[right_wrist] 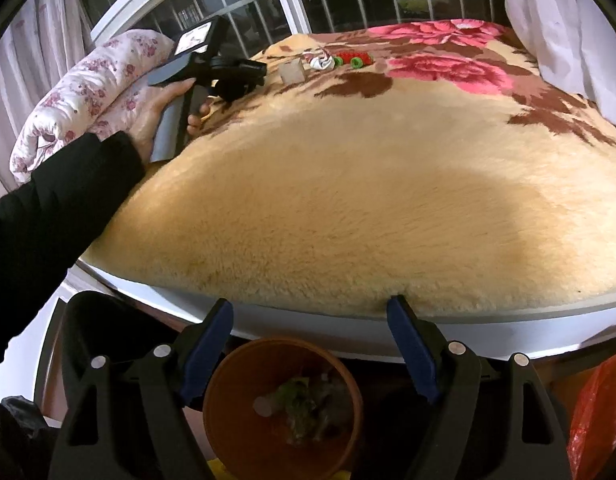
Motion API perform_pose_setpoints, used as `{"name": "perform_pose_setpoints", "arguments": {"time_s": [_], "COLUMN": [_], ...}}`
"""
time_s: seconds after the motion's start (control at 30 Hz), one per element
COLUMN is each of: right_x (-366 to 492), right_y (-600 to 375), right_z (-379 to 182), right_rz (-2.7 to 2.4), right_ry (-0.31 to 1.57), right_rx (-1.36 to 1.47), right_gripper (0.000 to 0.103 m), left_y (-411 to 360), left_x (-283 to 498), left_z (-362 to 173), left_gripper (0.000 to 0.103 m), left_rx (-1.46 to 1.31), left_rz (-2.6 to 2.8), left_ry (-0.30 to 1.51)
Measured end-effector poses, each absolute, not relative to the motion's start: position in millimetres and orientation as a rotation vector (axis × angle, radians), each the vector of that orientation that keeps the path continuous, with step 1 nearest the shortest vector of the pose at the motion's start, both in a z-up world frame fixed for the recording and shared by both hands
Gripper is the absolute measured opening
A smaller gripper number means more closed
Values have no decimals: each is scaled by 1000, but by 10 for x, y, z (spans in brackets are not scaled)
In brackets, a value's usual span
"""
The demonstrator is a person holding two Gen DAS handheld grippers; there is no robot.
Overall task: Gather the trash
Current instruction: 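Grasp the black round pad with left while right grasps the wooden block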
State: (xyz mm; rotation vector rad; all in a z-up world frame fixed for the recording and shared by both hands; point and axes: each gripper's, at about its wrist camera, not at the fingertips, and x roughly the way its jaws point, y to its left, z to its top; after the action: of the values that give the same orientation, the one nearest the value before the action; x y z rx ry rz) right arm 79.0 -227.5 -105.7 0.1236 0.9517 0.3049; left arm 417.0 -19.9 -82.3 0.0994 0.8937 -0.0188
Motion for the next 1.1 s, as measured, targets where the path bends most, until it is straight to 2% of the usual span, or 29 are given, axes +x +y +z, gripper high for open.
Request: {"name": "perform_pose_setpoints", "arguments": {"time_s": [0.07,0.23,0.4,0.67,0.8,1.1], "right_x": [802,791,779,1197,1743,3241], "right_y": [-2269,-2237,-2245,-2204,-2004,-1432], "right_z": [-1068,-1061,-987,-575,-389,-440], "right_rz": [304,304,308,314,338,330], "right_ry": [954,953,954,879,837,846], "right_rx": [131,139,137,51,5,47], "right_gripper": [78,79,79,82,82,82], "left_y": [-184,-98,-163,-58,59,81], "left_x": [4182,4086,3684,2510,2110,2069], "left_z": [-844,-802,-670,-612,-735,-907], "left_gripper": [64,55,55,55,55,56], "left_rx": [90,37,74,41,49,36], "left_rz": [-25,-32,-12,-32,11,24], "left_ry": [885,844,803,816,799,778]}}
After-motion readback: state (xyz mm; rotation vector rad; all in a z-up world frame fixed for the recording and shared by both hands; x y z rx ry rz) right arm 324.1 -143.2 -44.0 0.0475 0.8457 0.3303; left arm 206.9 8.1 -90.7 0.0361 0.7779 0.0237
